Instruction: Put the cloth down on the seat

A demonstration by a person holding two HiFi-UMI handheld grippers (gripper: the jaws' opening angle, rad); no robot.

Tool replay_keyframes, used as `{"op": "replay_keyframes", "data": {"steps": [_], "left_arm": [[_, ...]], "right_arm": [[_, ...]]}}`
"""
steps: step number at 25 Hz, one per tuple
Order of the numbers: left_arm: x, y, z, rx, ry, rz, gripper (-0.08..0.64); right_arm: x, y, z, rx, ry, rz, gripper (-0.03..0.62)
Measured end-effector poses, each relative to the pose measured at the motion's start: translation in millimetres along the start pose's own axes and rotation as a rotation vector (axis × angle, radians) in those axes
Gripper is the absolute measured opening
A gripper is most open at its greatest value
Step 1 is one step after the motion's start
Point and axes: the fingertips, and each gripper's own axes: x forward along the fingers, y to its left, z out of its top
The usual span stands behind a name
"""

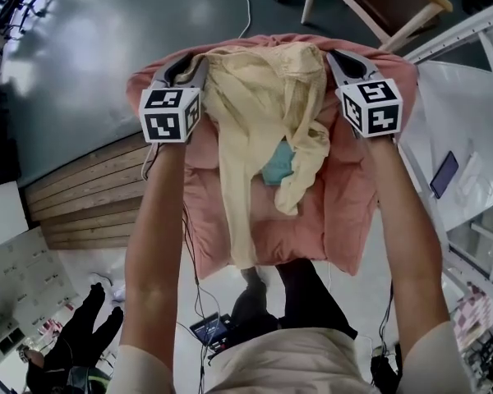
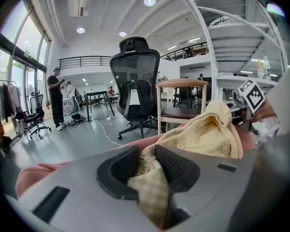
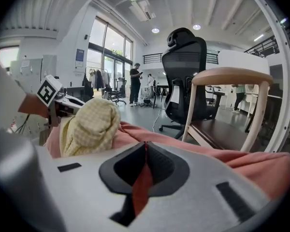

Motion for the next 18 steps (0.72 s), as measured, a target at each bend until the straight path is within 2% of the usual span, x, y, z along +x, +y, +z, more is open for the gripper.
{"op": "replay_keyframes", "data": {"steps": [7,10,14,18], "left_arm": [[6,2,-5,0.001,0.016,-0.007,0.098],[1,-6,-2,-0.026,0.008,-0.067,0.098],[-11,-16,6,-0.121,-0.023,-0.171,0.226],[-31,-12,16,-0.154,-0.061,-0.167,0.270]], "right_arm": [[4,3,-3,0.004,0.010,0.017,0.003],[0,3,-2,0.022,0.009,0.023,0.003],[-10,3,4,0.055,0.000,0.011,0.003],[-22,11,11,0.061,-0.008,0.004,0.003]]}}
